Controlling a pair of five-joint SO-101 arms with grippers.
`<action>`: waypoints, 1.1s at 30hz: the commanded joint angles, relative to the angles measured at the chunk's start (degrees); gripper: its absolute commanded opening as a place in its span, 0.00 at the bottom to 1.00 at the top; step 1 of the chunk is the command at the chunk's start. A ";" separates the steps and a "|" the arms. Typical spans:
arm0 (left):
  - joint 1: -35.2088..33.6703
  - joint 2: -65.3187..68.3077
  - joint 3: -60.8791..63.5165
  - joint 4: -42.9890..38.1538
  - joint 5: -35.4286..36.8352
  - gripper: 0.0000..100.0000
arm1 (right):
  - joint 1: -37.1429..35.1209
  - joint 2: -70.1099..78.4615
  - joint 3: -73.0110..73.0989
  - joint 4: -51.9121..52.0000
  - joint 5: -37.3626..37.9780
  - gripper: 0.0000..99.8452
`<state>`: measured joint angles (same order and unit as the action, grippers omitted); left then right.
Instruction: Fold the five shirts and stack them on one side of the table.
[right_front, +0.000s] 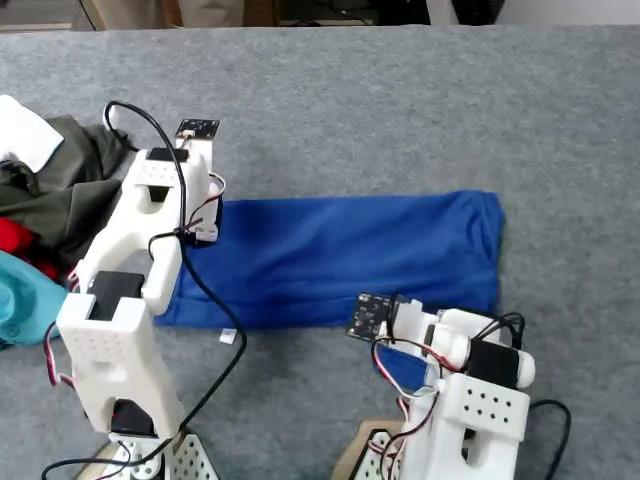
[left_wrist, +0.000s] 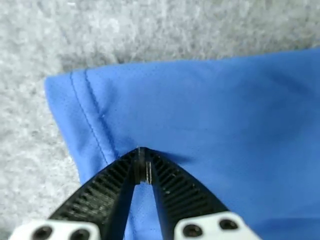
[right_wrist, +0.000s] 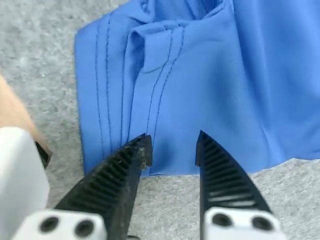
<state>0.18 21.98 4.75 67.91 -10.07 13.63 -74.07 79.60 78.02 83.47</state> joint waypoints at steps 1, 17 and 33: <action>0.00 -0.40 -5.01 3.08 0.00 0.02 | -0.57 -0.13 4.79 0.88 1.14 0.16; -0.18 -0.22 -14.07 10.11 0.09 0.02 | 0.31 30.02 -18.33 9.14 -0.97 0.16; 0.18 0.04 -13.98 10.11 0.09 0.02 | 2.77 35.56 -5.41 -15.47 1.05 0.16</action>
<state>0.18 22.24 -6.95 77.67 -10.07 15.91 -38.73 73.54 63.52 84.09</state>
